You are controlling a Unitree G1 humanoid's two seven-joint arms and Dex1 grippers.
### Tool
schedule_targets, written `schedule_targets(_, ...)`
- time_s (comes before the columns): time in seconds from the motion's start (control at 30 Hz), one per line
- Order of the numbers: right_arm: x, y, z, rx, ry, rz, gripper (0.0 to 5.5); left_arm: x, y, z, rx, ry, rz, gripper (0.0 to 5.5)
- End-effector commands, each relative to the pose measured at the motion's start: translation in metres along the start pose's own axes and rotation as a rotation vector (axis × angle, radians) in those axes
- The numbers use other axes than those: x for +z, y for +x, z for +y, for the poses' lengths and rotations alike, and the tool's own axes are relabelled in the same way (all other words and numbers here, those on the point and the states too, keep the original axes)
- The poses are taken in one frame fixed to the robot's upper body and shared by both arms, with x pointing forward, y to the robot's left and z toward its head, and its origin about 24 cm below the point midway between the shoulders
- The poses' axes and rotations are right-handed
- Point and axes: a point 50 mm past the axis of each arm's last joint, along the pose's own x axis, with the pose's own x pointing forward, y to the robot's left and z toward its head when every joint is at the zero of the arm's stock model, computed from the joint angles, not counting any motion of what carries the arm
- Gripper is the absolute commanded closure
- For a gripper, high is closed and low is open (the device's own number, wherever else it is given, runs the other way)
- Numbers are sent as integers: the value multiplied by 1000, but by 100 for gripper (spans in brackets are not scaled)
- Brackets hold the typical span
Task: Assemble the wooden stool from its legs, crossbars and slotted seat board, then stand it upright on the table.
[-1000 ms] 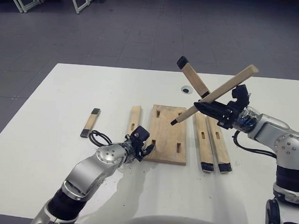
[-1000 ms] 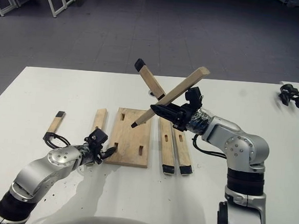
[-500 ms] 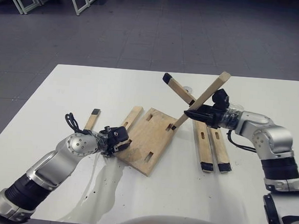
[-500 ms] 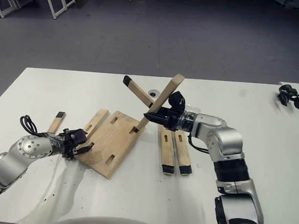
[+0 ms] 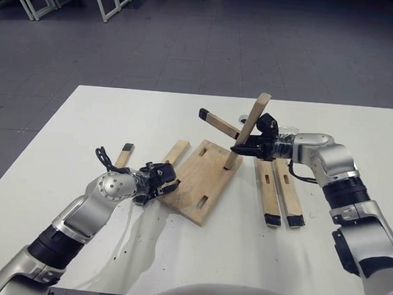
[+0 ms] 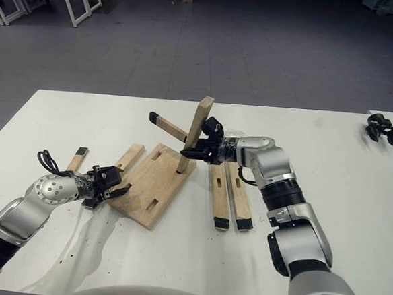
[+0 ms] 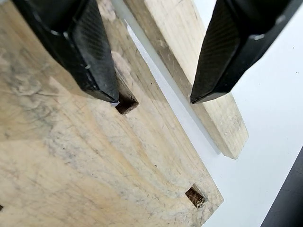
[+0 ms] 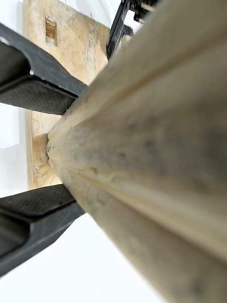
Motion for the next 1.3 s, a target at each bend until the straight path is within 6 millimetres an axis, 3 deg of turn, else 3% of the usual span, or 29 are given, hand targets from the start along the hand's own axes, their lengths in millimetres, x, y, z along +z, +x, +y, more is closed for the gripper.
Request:
schedule_targets(0.03,-98,2,-4,-162,92,342,348,-1,13,-16,-57,-34,-7,272)
schedule_targets(0.13,-112,-2,-8,-163,183,335,348,2,15,-19,-52,-58,-38,272)
schedule_targets(0.2,-99,-8,-14,-125,248,252,348,3,16,-18,-48,-61,-48,272)
schedule_targets(0.33,-57,-17,-24,-11,251,95,348,0,18,-12,-22,-59,-53,272)
schedule_targets(0.43,-37,-22,-28,29,231,44,348,2,19,-6,-8,-57,-75,272)
schedule_targets(0.7,-18,-21,-21,79,173,-37,348,1,21,-7,3,-57,-86,272)
schedule_targets(0.8,-7,-26,-19,66,151,-61,281,0,20,-8,9,-64,-86,272)
schedule_targets(0.93,1,-42,-24,1,160,-29,211,-1,20,-7,22,-78,-86,272)
schedule_targets(1.1,-4,-73,-19,-56,180,6,211,-3,17,-8,33,-92,-83,272)
schedule_targets(1.23,20,-101,-11,-84,134,-98,211,-6,16,-8,37,-102,-77,272)
schedule_targets(1.3,42,-116,-13,-161,53,-151,211,-7,17,-9,32,-103,-70,272)
